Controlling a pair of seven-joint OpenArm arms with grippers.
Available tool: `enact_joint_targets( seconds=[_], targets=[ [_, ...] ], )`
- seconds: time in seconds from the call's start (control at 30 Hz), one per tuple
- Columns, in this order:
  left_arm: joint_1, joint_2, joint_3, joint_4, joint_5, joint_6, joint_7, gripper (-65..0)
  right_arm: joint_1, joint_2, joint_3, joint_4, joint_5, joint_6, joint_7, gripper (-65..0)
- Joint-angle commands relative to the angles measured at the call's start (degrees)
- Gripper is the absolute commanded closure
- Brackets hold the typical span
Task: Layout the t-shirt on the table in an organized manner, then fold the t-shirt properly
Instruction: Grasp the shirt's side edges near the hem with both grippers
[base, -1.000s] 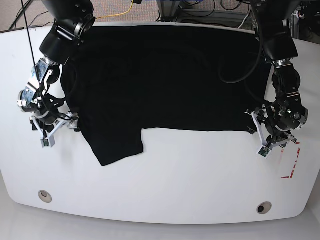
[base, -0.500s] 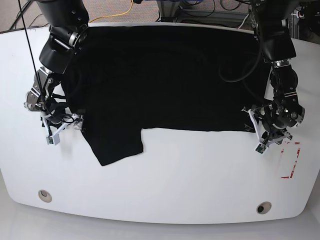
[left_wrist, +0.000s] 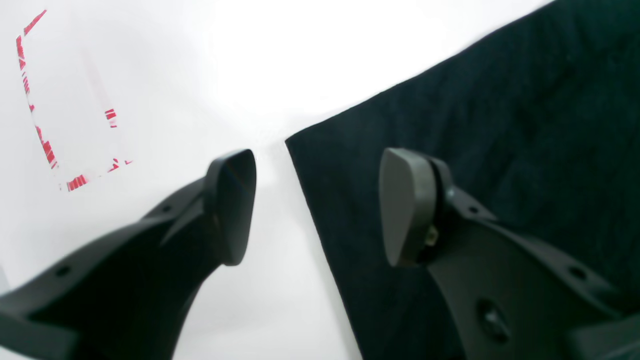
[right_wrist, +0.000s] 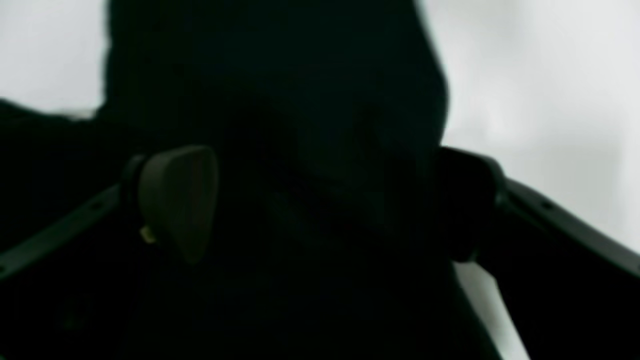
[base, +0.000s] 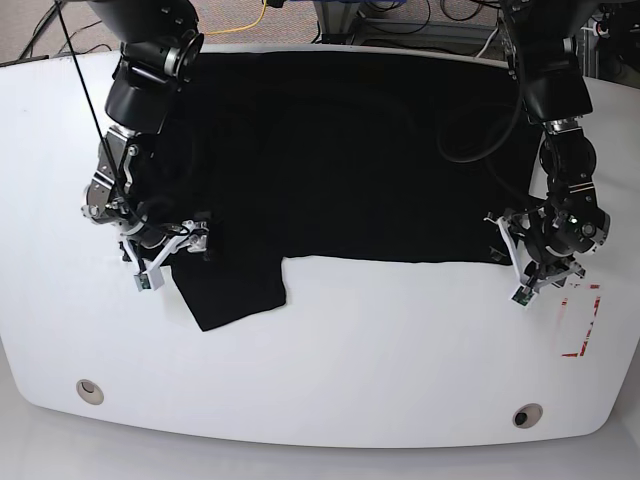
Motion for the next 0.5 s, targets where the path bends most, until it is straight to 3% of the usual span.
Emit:
enact_joint_targets(
  seconds=[0.0, 0.03, 0.1, 0.27, 0.4, 0.47],
  targets=[
    [-1.23, -0.59, -0.25, 0.89, -0.45, 0.3, -0.75, -36.8, 0.28, 0.68, -0.02, 0.27, -0.91, -0.45, -2.21, -54.2],
    [-1.23, -0.59, -0.34, 0.8, -0.36, 0.3, -0.75, -36.8, 0.28, 0.68, -0.02, 0.27, -0.91, -0.45, -2.21, -47.1],
    [-1.23, -0.59, -0.34, 0.8, -0.36, 0.47, -0.75, -36.8, 0.28, 0.68, -0.02, 0.27, -0.91, -0.45, -2.21, -38.8],
    [-1.58, -0.67, -0.43, -0.78, -0.36, 5.31, -0.75, -36.9, 0.55, 0.68, -0.1, 0.27, -1.09, -0.45, -2.12, -16.6],
    [-1.76, -0.67, -2.63, -3.77, -0.45, 8.21, -0.84, -37.1, 0.64, 0.68, -0.19, 0.27, -1.18, -0.45, -2.12, -6.8],
    [-2.64, -0.67, -3.86, -5.09, -0.45, 8.91, -1.45, -37.1, 0.64, 0.68, -0.28, 0.35, -1.18, -0.45, -2.12, -6.3]
  ],
)
